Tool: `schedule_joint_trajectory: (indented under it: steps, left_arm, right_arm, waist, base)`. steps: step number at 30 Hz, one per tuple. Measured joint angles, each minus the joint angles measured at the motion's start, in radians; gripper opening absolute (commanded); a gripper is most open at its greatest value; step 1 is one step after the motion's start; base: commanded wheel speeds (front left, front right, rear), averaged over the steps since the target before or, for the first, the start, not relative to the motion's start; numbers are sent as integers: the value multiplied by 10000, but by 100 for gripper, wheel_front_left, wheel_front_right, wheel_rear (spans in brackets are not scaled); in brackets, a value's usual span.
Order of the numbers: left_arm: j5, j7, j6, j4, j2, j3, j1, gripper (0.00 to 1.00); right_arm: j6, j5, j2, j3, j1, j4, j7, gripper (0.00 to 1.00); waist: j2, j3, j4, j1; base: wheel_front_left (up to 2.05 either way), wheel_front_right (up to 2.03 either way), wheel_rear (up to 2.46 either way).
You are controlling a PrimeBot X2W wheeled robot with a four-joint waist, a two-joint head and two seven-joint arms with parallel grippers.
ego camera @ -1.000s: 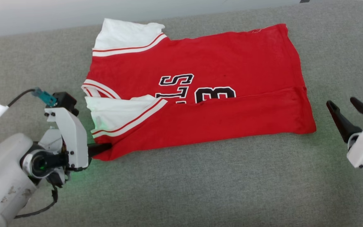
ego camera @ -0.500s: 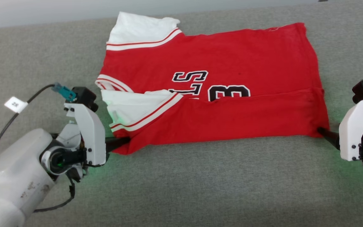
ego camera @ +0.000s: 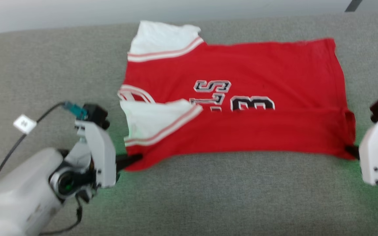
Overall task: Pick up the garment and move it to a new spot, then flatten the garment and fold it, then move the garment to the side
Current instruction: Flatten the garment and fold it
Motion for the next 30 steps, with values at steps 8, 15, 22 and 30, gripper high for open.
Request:
schedule_joint_trajectory:
  steps: [8, 15, 22, 30]
  left_arm:
    - [169, -719, 274, -2140, 1407, -130, 1446, 0]
    - [88, -1252, 1235, -4621, 2525, -196, 2630, 0]
    - [125, -1900, 1914, -5659, 2842, -19, 3010, 100]
    - [38, -3511, 2562, -6115, 3361, 840, 3402, 100]
  right_arm:
    - [0, 746, -1114, -153, 1981, -1854, 403, 0]
    - [0, 1037, -1467, -978, 3644, -3154, 807, 0]
    - [0, 658, -878, -2336, 4229, -3708, 437, 100]
    - [-2, -257, -33, -3358, 4109, -4381, -1524, 100]
  waist:
    - [0, -460, 170, 0]
    - [0, -526, 219, 0]
    - [0, -515, 225, 0]
    - [0, -524, 39, 0]
  base:
    - [0, 0, 0]
    - [0, 0, 0]
    - [0, 0, 0]
    - [0, 0, 0]
